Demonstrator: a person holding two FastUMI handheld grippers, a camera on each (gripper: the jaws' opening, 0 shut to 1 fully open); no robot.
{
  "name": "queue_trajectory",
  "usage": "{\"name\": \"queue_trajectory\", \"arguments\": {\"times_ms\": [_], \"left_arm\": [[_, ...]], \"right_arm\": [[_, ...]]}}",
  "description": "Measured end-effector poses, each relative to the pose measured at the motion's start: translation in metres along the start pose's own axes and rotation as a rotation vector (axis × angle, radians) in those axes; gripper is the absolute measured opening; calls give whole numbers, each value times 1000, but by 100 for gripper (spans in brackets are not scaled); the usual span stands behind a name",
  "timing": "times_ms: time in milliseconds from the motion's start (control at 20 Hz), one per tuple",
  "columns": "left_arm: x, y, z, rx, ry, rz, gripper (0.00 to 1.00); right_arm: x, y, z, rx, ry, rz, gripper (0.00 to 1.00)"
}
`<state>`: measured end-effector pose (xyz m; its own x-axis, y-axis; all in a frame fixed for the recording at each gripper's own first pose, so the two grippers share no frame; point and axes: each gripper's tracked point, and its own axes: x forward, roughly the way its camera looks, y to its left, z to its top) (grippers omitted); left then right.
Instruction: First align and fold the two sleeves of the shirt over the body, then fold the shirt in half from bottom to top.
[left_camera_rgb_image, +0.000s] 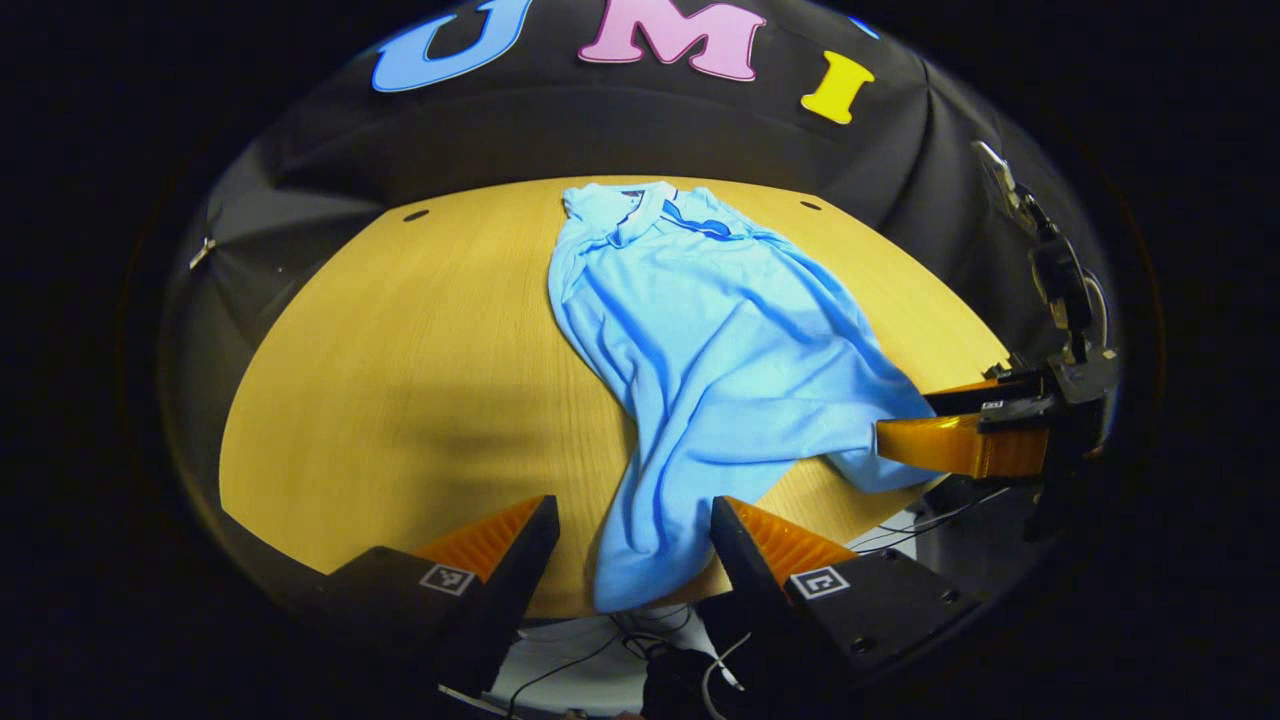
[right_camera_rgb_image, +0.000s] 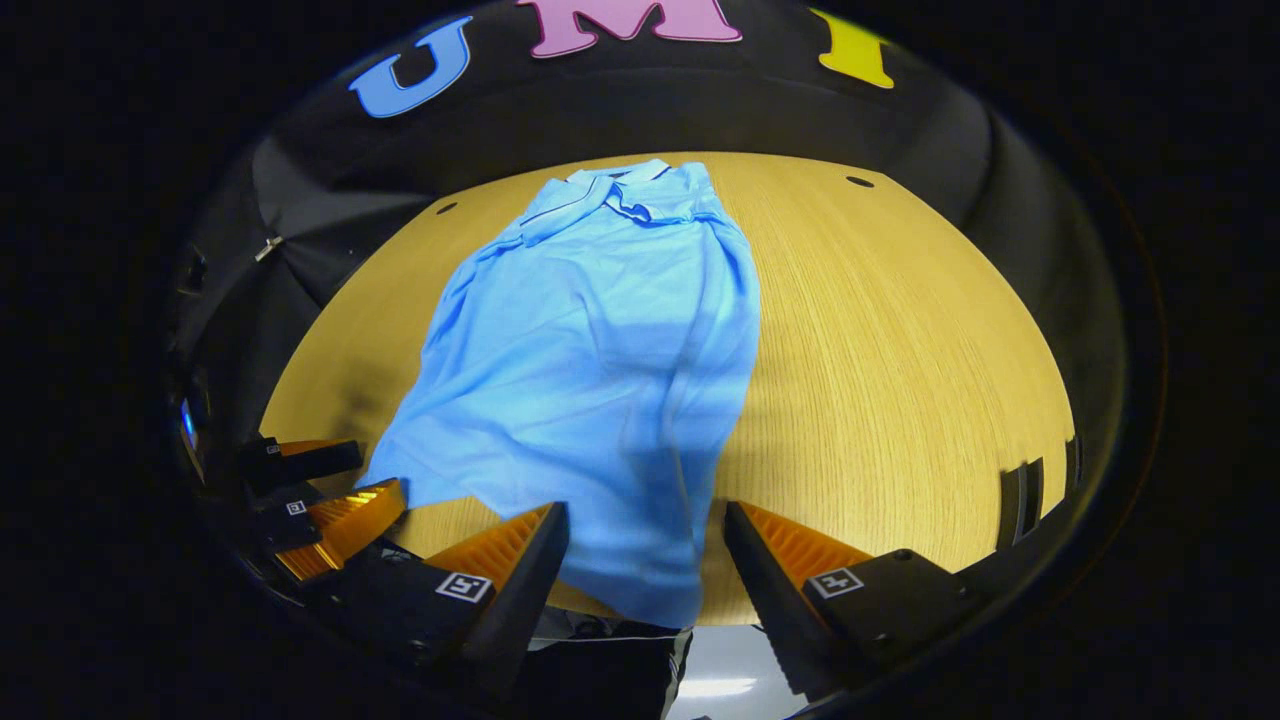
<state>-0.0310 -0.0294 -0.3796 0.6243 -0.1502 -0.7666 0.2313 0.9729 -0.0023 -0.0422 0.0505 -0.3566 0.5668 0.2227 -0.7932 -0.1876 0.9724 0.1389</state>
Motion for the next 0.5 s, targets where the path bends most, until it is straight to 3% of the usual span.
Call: {"name": "queue_trajectory", "arguments": {"times_ms": [100, 250, 350, 400, 450, 500], "left_arm": [[3, -3, -4, 42, -5, 25, 98], [6, -3, -1, -4, -36, 49, 98], [7, -8, 0, -9, -49, 51, 94], [7, -11, 1, 0, -53, 46, 83], [8, -15, 0, 7, -52, 37, 78], [9, -19, 2, 10, -52, 27, 66]], "right_arm": [[2, 4, 1, -37, -19, -12, 98], [4, 5, -2, -88, -36, -55, 99], [4, 4, -4, -45, -29, -80, 98], [3, 3, -3, -33, -30, -89, 88], [5, 4, 1, -25, -31, -90, 82], [6, 3, 4, -16, -31, -92, 60]]}}
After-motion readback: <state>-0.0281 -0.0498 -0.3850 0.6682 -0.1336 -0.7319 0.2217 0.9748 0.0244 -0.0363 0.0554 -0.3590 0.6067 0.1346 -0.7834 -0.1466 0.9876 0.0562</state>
